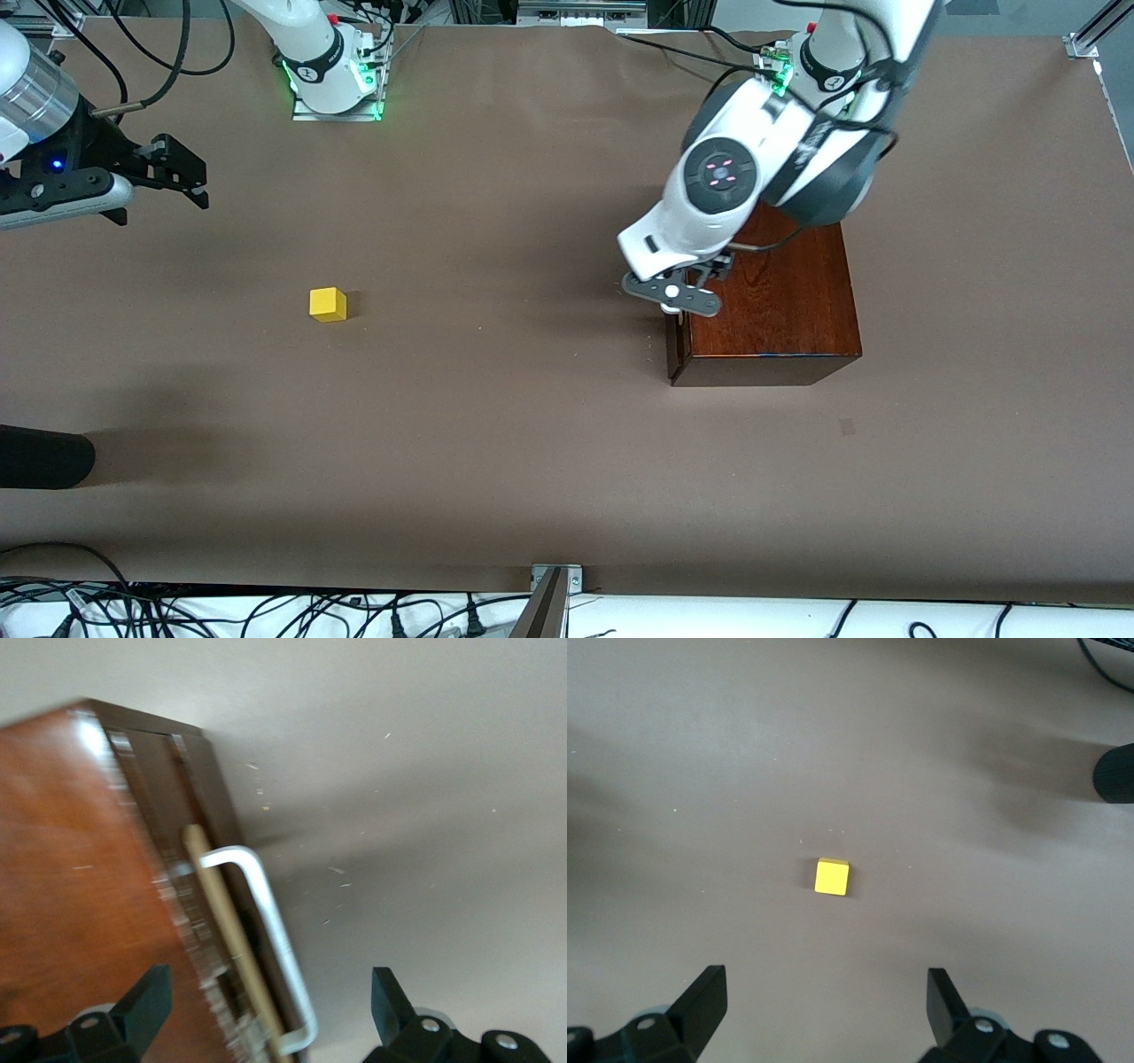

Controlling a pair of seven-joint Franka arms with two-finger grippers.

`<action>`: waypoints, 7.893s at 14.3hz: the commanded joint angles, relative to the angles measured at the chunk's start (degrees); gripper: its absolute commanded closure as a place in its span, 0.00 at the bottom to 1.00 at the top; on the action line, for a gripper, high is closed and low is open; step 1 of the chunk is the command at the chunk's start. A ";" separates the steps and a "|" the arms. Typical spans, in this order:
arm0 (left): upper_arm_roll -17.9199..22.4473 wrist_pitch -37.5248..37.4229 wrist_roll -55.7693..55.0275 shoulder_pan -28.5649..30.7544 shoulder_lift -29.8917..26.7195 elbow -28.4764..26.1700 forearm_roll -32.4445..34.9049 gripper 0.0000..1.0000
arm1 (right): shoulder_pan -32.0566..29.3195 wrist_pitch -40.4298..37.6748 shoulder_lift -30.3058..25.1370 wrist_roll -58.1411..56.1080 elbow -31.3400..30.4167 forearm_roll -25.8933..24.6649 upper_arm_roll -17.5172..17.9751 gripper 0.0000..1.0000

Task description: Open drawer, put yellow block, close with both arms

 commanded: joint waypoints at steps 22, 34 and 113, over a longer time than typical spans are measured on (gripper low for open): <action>0.46 5.79 -17.52 -10.28 11.00 -0.59 16.62 0.00 | -0.27 0.48 5.73 -0.63 2.91 -0.55 -0.94 0.00; 0.64 20.48 -21.21 -13.35 13.11 1.08 7.21 0.00 | -0.36 2.41 16.61 -4.06 0.03 0.24 -0.85 0.00; 9.78 -11.69 21.77 24.18 -26.79 -4.37 3.17 0.00 | 36.29 20.26 48.09 -8.70 31.47 -16.36 18.75 1.00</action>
